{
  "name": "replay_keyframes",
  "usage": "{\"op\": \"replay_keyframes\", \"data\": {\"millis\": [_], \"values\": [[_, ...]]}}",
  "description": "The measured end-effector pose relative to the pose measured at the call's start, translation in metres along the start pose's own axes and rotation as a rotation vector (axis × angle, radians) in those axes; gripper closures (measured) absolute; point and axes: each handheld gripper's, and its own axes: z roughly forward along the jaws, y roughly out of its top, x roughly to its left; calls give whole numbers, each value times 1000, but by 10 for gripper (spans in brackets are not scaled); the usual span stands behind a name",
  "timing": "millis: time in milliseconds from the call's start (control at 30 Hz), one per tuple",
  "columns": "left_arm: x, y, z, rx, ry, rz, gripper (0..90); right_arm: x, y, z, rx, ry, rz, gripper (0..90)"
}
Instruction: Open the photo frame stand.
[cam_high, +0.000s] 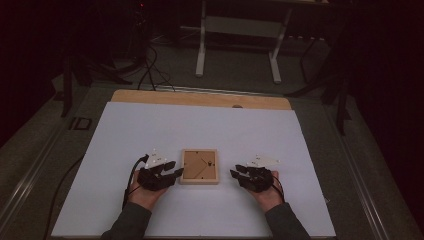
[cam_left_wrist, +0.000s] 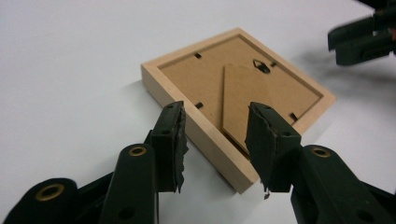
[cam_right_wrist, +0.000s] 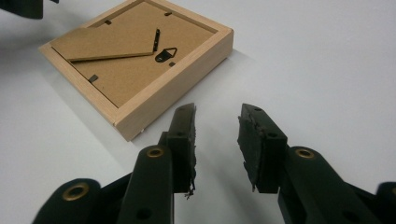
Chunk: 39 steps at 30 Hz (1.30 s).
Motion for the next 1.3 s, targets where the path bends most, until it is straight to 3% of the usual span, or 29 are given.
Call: {"op": "replay_keyframes", "data": {"millis": [500, 800, 1067, 1300], "values": [[-12, 26, -1, 58, -10, 74, 494, 2, -1, 3, 8, 3, 2, 594], [-24, 36, 17, 119, -26, 135, 516, 4, -1, 4, 2, 7, 7, 589], [-28, 35, 39, 184, -12, 153, 513, 5, 0, 4, -5, 9, 6, 587], [-28, 33, 43, 200, 7, 156, 480, 5, 1, 4, -6, 10, 5, 585]]}}
